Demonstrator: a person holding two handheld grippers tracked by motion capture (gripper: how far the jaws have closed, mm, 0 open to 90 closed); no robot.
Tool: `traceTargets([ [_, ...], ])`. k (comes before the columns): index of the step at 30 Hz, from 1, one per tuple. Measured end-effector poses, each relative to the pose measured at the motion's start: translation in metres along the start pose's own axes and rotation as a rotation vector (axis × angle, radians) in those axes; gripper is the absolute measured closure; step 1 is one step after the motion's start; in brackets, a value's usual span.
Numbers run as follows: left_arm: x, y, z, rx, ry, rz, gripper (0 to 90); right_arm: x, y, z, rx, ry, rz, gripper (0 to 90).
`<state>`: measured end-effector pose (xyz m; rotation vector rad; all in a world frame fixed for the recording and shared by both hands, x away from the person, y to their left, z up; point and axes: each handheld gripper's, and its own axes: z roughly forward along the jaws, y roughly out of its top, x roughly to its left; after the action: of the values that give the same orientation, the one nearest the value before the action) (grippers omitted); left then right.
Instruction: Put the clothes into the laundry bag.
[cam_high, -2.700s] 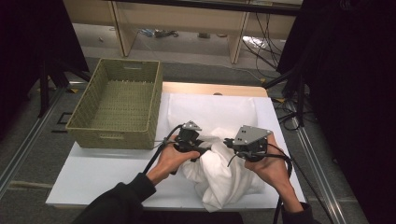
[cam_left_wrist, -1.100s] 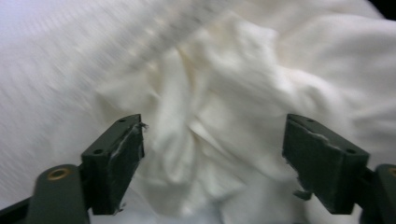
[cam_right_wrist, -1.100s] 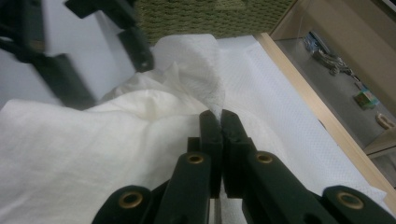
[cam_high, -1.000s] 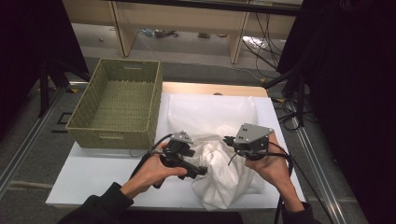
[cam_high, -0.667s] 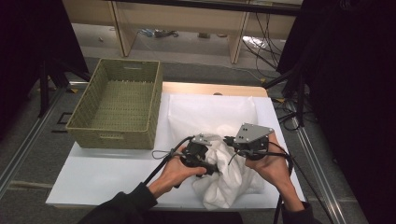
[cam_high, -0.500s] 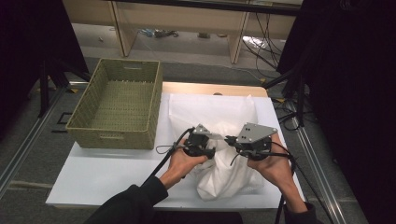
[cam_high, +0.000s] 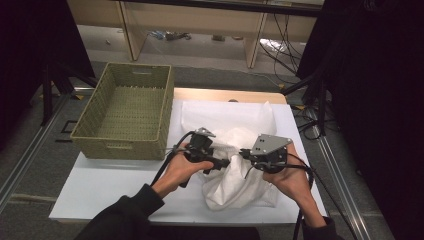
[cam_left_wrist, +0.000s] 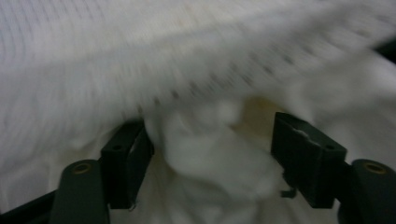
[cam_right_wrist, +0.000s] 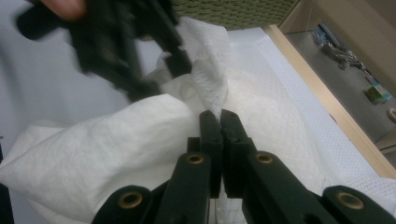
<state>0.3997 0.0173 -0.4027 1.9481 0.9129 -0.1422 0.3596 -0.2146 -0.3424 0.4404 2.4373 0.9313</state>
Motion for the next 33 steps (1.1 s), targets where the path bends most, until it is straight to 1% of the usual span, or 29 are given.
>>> traceTargets([
  [1,-0.005,-0.004,-0.009,-0.015,-0.014,0.006,26.2,0.001,0.001,0.0,-0.002,0.002,0.002,90.0],
  [2,-0.01,-0.009,-0.016,-0.016,0.01,0.054,25.3,0.001,0.001,0.0,-0.002,0.001,0.002,90.0],
  [3,-0.018,-0.015,-0.022,-0.007,0.047,0.091,23.4,0.001,0.001,0.0,0.0,-0.001,0.0,90.0],
  [4,-0.022,-0.018,-0.023,0.005,0.049,0.099,20.7,0.001,0.001,0.0,0.0,0.0,0.003,90.0],
  [6,-0.031,-0.027,-0.021,0.011,0.033,0.112,16.9,0.0,0.002,0.001,-0.007,-0.002,0.004,90.0],
  [7,-0.034,-0.03,-0.017,0.025,0.024,0.125,15.9,0.001,0.003,0.0,-0.005,-0.004,0.004,90.0],
  [8,-0.036,-0.032,-0.01,0.041,0.028,0.141,15.5,0.001,0.003,0.001,-0.004,-0.004,0.001,90.0],
  [9,-0.038,-0.035,-0.001,0.071,0.034,0.143,15.5,0.001,0.003,0.001,-0.003,-0.002,0.003,90.0],
  [10,-0.035,-0.035,0.008,0.073,0.005,0.162,15.5,0.001,0.003,0.001,-0.003,-0.006,-0.003,90.0],
  [11,-0.032,-0.036,0.021,0.088,-0.004,0.163,15.7,0.002,0.004,0.001,-0.005,-0.002,0.0,90.0],
  [12,-0.031,-0.036,0.03,0.092,0.021,0.16,16.9,0.002,0.004,0.001,-0.004,-0.001,-0.001,90.0],
  [13,-0.031,-0.036,0.03,0.092,0.021,0.16,20.3,0.003,0.004,0.001,-0.004,0.0,-0.004,90.0],
  [14,-0.019,-0.031,0.049,0.083,0.04,0.177,35.4,0.003,0.004,0.002,-0.004,0.002,-0.003,90.0],
  [15,-0.012,-0.028,0.054,0.07,0.05,0.179,50.8,0.003,0.003,0.001,-0.005,0.004,0.0,90.0],
  [16,-0.007,-0.024,0.058,0.024,0.054,0.167,62.7,0.003,0.003,0.0,-0.003,0.004,0.002,90.0],
  [17,-0.001,-0.02,0.059,0.001,0.067,0.169,72.4,0.002,0.003,-0.001,-0.008,0.002,-0.004,90.0],
  [18,0.0,-0.016,0.061,-0.047,0.072,0.113,75.5,0.002,0.003,-0.002,-0.002,0.008,-0.012,90.0],
  [19,0.002,-0.01,0.06,-0.075,0.082,0.09,76.4,0.002,0.003,-0.003,0.001,0.01,-0.013,90.0],
  [21,0.0,0.003,0.057,-0.121,0.13,0.122,77.1,0.001,0.004,-0.006,-0.003,0.01,-0.012,90.0],
  [22,0.0,0.003,0.057,-0.121,0.13,0.122,77.2,0.002,0.005,-0.009,-0.014,0.011,-0.011,90.0],
  [23,-0.002,0.01,0.055,-0.136,0.134,0.126,77.2,0.002,0.007,-0.011,-0.018,0.007,-0.01,90.0],
  [24,-0.002,0.013,0.056,-0.15,0.143,0.124,77.2,0.002,0.008,-0.012,-0.02,0.007,-0.021,90.0],
  [26,0.003,0.014,0.064,-0.15,0.168,0.132,77.0,0.003,0.009,-0.015,-0.027,0.012,-0.011,90.0],
  [28,0.015,0.011,0.076,-0.117,0.229,0.141,75.5,0.003,0.008,-0.013,-0.021,0.015,-0.008,90.0],
  [29,0.023,0.01,0.083,-0.128,0.23,0.087,74.4,0.003,0.006,-0.01,-0.013,0.014,-0.002,90.0],
  [30,0.027,0.01,0.084,-0.139,0.218,0.061,72.8,0.003,0.003,-0.006,0.002,0.026,-0.003,90.0],
  [31,0.028,0.01,0.083,-0.141,0.201,0.051,70.9,0.003,0.001,-0.003,0.011,0.024,0.0,90.0],
  [32,0.026,0.009,0.079,-0.136,0.176,0.04,66.7,0.003,0.0,0.0,0.02,0.02,-0.001,90.0],
  [33,0.022,0.007,0.074,-0.116,0.139,0.02,59.4,0.002,-0.002,0.002,0.023,0.031,0.002,90.0],
])
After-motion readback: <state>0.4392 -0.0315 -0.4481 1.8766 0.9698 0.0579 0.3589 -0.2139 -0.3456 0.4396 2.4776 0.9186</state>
